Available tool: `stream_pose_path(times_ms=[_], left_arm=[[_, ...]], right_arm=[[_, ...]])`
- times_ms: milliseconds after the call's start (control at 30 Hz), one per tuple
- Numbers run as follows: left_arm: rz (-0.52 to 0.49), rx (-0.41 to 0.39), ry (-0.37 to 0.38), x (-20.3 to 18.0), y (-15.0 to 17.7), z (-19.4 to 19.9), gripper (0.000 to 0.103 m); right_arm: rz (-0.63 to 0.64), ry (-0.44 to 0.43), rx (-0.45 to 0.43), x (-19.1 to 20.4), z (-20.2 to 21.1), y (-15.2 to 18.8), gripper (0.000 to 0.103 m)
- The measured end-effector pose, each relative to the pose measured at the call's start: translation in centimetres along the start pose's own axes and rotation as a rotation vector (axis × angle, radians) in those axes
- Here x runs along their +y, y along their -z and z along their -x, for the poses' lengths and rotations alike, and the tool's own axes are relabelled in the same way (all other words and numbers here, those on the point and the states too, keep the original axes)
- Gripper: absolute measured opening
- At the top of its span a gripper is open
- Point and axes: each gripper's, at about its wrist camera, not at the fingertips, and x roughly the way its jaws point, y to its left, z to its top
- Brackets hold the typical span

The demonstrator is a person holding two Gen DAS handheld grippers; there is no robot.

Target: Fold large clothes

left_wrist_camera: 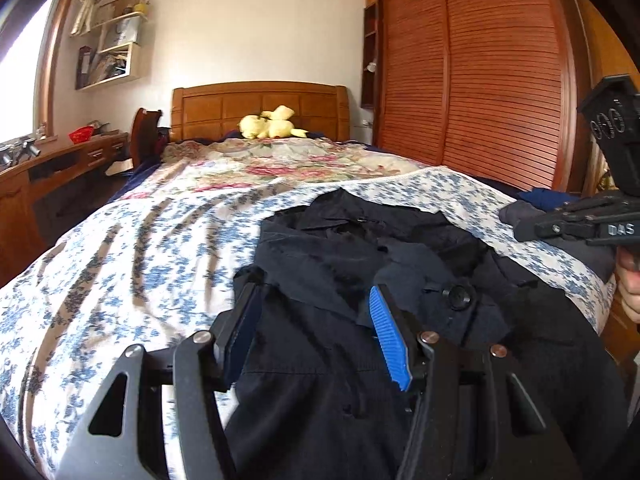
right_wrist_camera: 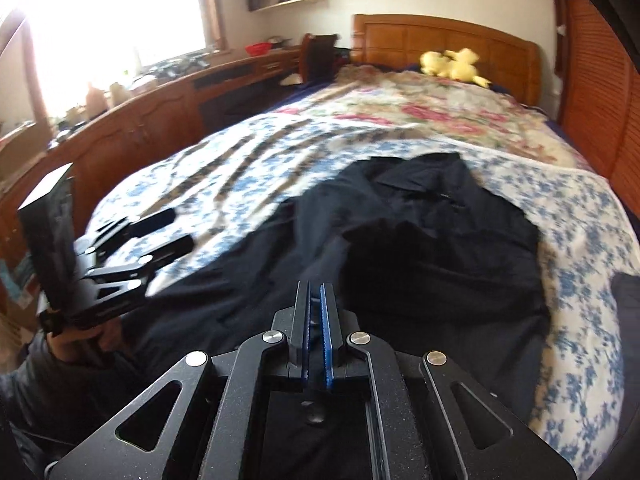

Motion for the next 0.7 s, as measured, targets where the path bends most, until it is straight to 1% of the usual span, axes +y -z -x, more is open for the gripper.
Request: stream_pose_path(times_ms=[33,133,200,267,400,533,633,700], left_arm=[[-0.006,0.005,0.014,-0.5,0.0,-0.1,0.055],[-0.026,0.018,0.06,-2.3,0.1,-0.6,0.055],[-0.042,0.027,0.09,-3.6,0.0,-0.9,0.055],[-0.057,0.034,0.12,-5.0,0.0,-1.1,0.055],[-0.087,0.055,0.177,-7.6,0.1,-1.5,0.055],[-0.123,0.08,0.216,-10.2,0.7,-2.1,0.055],[-0.136,0.101,0.238,-11.6,1.1,-2.5,0.055],[-0.148,0.122,0.239,-12.3,1.5,-3.0,0.055]], right_arm=[[-0.006,0.021,-0.003,-0.4,0.2,0.2,0.005],[-0.022,0.086,-0.006,-1.9,0.6,1.2,0.019],[-0.027,0.136,0.004,-2.8,0.7,2.0,0.04],[-0.036,0.168,0.014,-3.8,0.6,3.0,0.046],[-0.065,0.207,0.029,-5.6,0.5,4.6,0.049],[-0.106,0.218,0.041,-7.5,0.5,6.1,0.05],[-0.13,0.22,0.037,-8.5,0.7,7.0,0.051],[-0.142,0.221,0.035,-8.8,0.7,7.6,0.053]])
